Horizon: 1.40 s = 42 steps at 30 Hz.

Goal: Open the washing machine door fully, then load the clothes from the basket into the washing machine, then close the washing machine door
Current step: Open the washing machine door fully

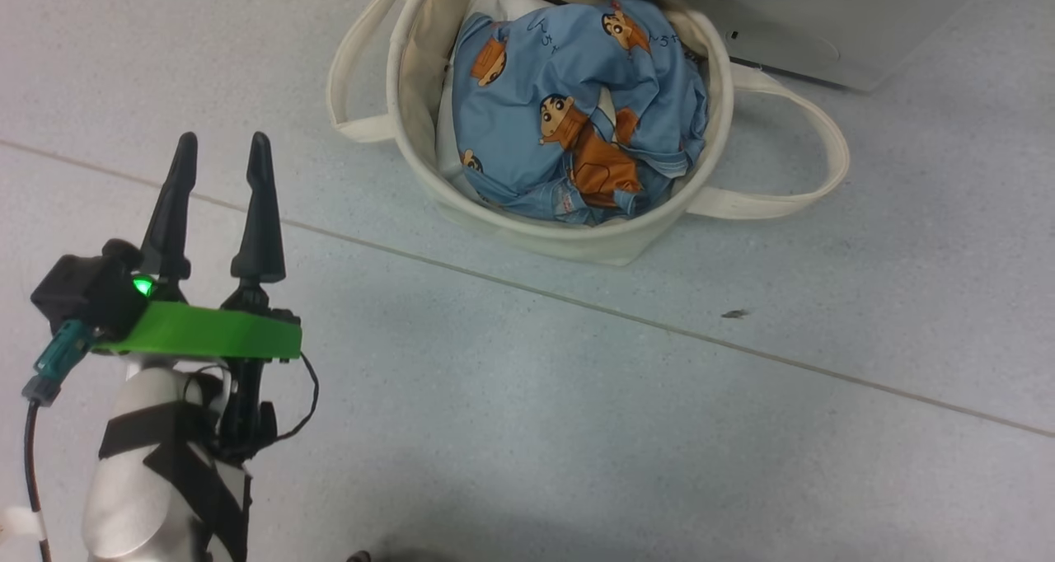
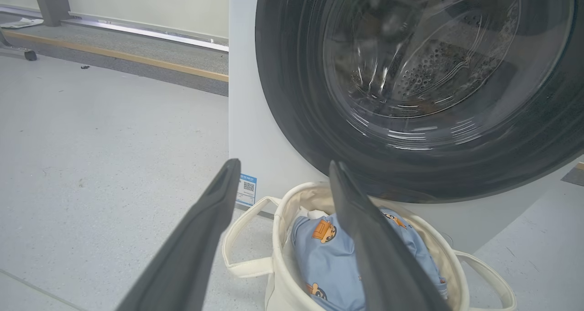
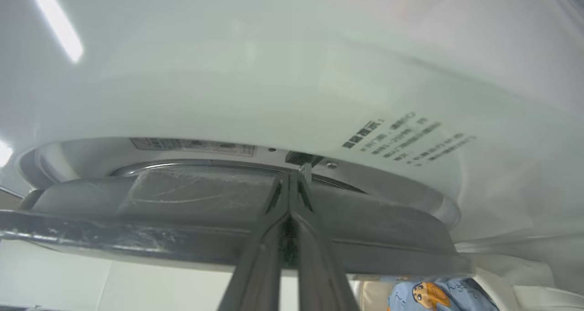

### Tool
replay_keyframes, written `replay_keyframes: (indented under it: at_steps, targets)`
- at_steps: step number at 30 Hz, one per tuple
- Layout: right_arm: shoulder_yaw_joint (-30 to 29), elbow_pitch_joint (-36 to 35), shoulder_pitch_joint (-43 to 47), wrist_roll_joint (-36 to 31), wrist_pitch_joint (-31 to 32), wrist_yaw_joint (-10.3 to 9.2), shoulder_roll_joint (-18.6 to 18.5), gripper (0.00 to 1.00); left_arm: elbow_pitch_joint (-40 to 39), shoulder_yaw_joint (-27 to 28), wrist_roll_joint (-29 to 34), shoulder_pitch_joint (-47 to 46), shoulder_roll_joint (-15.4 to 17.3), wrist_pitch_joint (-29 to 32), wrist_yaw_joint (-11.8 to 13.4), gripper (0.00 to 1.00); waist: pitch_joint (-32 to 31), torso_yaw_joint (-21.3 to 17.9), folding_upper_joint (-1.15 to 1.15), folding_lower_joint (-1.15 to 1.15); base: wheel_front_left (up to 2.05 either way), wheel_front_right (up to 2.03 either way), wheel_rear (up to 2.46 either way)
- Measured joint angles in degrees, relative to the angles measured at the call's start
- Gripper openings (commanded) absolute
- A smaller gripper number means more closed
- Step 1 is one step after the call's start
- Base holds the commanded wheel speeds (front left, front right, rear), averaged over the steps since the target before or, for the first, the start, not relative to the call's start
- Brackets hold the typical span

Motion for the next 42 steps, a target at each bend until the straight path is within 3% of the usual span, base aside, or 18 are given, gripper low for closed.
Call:
replay_keyframes:
  at_steps: [12, 18, 27, 36, 42]
  targets:
    - [4.1, -1.9, 6.1, 4.1, 13.2, -0.05, -0.6, 0.0, 0.8, 0.5, 0.5, 0.7, 0.1, 0.0, 0.0, 1.0, -4.1, -2.5, 0.0, -0.02, 0.0, 0.0, 0.0]
    - [3.4, -3.4, 6.4, 2.7, 8.8, -0.05, -0.1, 0.0, 0.9, 0.5, 0.5, 1.2, 0.1, 0.0, 0.0, 1.0, -4.0, -2.1, 0.0, -0.01, 0.0, 0.0, 0.0]
    - [4.1, -1.4, 3.1, 1.3, 9.0, -0.05, 0.1, 0.0, 1.9, 0.8, 0.5, 1.2, 0.1, 0.0, 0.0, 1.0, -3.6, -1.0, 0.0, -0.01, 0.0, 0.0, 0.0]
    - [8.1, -3.5, 3.4, -0.2, 13.2, -0.05, 1.6, 0.0, 2.4, 2.0, 1.1, 2.0, 0.1, -0.4, 0.0, 1.0, -6.0, -2.1, 0.0, 0.0, 0.0, 0.0, 0.0]
    - [11.6, -4.6, 8.5, 0.1, 17.7, -0.05, 3.5, 0.0, 3.3, 3.1, 1.1, 6.6, 0.5, -0.4, 0.0, 1.0, -9.9, -3.5, 0.0, -0.01, 0.0, 0.0, 0.0]
